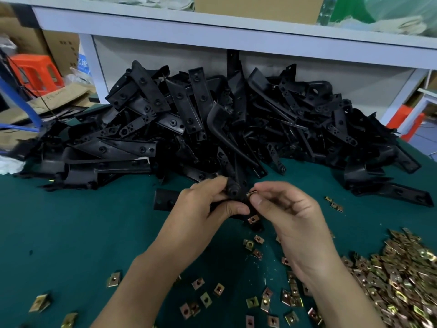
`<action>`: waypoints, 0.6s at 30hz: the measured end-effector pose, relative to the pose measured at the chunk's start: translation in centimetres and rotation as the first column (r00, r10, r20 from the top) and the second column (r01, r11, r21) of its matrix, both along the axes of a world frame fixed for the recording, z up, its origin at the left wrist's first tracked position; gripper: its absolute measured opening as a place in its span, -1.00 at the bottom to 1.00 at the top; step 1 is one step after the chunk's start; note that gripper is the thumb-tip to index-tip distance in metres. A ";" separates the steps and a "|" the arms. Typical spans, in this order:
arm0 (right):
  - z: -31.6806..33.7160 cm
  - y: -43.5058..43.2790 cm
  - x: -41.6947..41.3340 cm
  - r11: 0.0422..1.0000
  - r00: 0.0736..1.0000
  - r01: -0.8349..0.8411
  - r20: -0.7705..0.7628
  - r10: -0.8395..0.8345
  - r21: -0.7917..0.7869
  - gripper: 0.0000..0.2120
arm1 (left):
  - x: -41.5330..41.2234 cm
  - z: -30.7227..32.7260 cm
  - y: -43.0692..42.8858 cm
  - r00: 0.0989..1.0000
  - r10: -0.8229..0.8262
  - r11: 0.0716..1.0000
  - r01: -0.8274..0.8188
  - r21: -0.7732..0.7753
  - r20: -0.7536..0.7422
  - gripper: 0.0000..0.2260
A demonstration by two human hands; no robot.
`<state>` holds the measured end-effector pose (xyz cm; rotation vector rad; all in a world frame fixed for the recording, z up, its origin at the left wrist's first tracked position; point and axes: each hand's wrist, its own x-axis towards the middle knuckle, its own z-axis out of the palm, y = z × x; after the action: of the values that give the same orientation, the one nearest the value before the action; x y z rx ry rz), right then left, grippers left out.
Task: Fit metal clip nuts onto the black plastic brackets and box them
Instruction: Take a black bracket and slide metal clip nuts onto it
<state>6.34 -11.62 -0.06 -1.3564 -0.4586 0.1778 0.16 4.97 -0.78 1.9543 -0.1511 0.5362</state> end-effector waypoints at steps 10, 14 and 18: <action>0.7 -0.3 -0.3 0.997 0.999 -0.038 0.002 0.038 -0.071 -0.78 | -0.2 -0.4 0.3 0.998 -0.028 0.996 0.023 0.089 0.054 -0.83; 0.5 0.2 -0.6 0.991 0.997 -0.076 -0.040 0.072 -0.110 -0.77 | -0.1 -0.4 0.6 0.996 -0.014 0.993 0.003 0.120 0.085 -0.79; 0.6 0.3 -0.6 0.990 0.992 -0.097 -0.091 0.088 -0.103 -0.81 | -0.1 -0.4 0.7 0.994 0.010 0.994 -0.022 0.108 0.110 -0.82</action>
<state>5.74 -11.28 0.53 -1.4270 -0.4452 0.3403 0.04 5.71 -1.20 2.0338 -0.2385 0.6578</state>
